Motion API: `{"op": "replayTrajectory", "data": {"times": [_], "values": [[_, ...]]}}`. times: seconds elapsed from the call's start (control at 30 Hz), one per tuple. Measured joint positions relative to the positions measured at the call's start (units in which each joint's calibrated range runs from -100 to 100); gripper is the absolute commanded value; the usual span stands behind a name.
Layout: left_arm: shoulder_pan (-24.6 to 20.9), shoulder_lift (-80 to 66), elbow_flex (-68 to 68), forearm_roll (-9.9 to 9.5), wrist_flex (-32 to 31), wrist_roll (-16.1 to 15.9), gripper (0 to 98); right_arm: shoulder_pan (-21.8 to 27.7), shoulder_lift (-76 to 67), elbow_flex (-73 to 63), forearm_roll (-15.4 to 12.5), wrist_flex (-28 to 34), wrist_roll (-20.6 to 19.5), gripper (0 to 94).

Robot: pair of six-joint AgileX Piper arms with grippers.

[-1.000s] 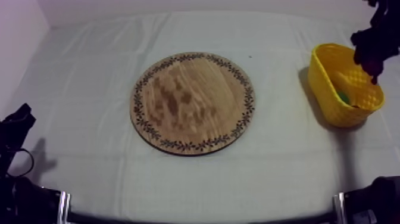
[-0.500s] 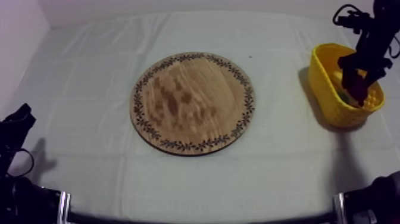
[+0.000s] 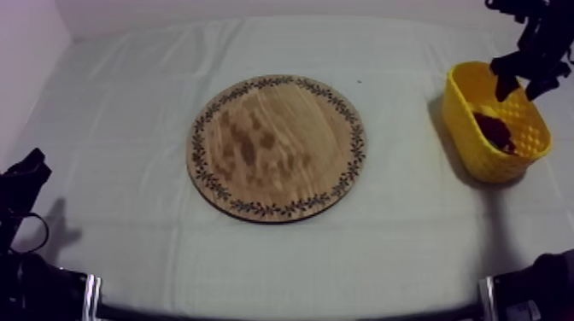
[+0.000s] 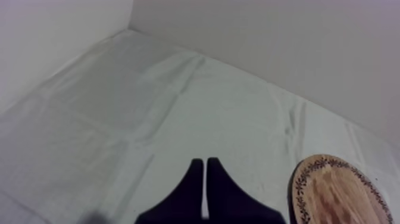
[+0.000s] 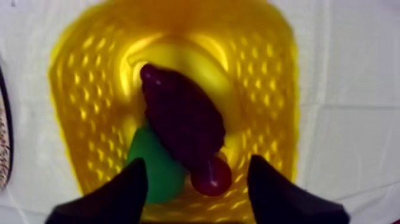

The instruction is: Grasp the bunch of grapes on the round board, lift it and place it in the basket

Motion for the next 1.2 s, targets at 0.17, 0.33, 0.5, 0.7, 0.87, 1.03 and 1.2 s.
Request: {"op": "replayTrajectory", "data": {"times": [0.17,0.33,0.5,0.7,0.87,1.03,1.2], "values": [[0.0,0.0,0.0,0.0,0.0,0.0,0.0,0.0,-6.4,1.6,-0.6,-1.6,-0.3,24.1],[0.0,0.0,0.0,0.0,0.0,0.0,0.0,-0.6,-14.4,6.2,-0.8,-5.5,-0.6,8.4],[0.0,0.0,0.0,0.0,0.0,0.0,0.0,-0.7,-22.6,13.0,-1.2,-10.9,-1.5,1.7],[0.0,0.0,0.0,0.0,0.0,0.0,0.0,-0.4,-33.3,23.2,-1.7,-18.8,-2.5,0.6],[0.0,0.0,0.0,0.0,0.0,0.0,0.0,-1.1,-42.6,32.3,-0.5,-25.8,-5.4,0.4],[0.0,0.0,0.0,0.0,0.0,0.0,0.0,-1.3,-52.0,41.4,-1.7,-33.3,-8.7,0.3],[0.0,0.0,0.0,0.0,0.0,0.0,0.0,-2.0,-61.5,51.7,-4.0,-42.1,-7.8,0.3]]}}
